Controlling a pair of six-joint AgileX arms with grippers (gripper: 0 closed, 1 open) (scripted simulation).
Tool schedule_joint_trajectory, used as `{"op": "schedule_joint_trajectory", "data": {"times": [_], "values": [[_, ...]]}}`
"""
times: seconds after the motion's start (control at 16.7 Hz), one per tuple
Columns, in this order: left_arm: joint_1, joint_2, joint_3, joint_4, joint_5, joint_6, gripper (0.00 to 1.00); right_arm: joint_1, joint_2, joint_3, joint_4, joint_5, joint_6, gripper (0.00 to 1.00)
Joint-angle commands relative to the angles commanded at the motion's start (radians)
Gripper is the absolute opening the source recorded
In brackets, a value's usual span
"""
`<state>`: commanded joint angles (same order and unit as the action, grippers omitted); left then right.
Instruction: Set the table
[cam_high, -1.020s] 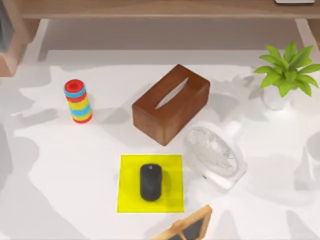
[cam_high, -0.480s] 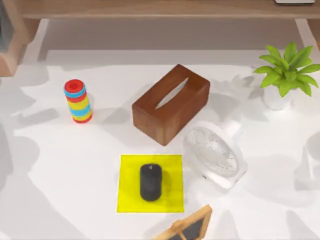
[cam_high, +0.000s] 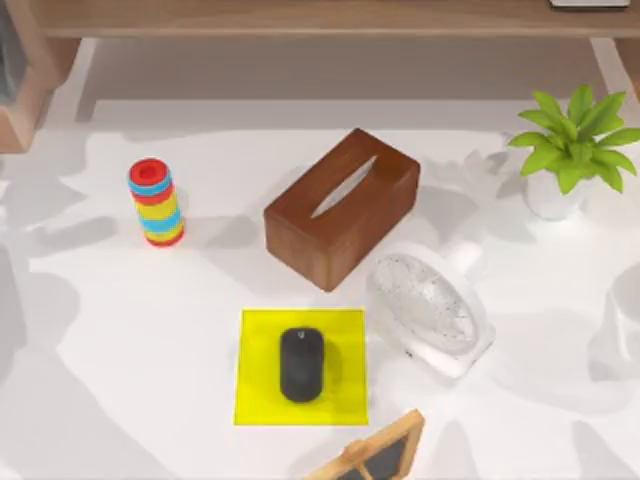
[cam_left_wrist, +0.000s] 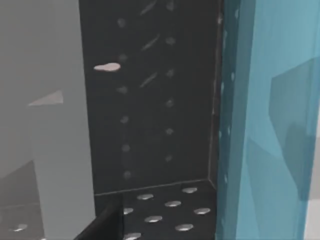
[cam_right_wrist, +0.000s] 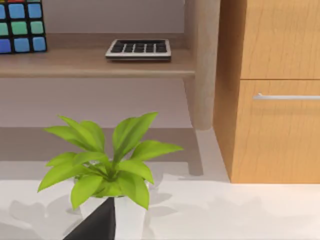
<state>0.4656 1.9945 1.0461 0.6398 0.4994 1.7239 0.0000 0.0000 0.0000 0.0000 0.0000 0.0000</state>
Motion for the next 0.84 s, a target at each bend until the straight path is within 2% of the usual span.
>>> {"op": "schedule_joint_trajectory", "data": {"times": [0.3, 0.84], "values": [[0.007, -0.015, -0.013, 0.004, 0.005, 0.000, 1.00, 0.000, 0.000, 0.000, 0.000, 0.000, 0.000, 1.00], [0.073, -0.133, -0.193, 0.047, 0.065, 0.025, 1.00, 0.000, 0.000, 0.000, 0.000, 0.000, 0.000, 1.00]]}}
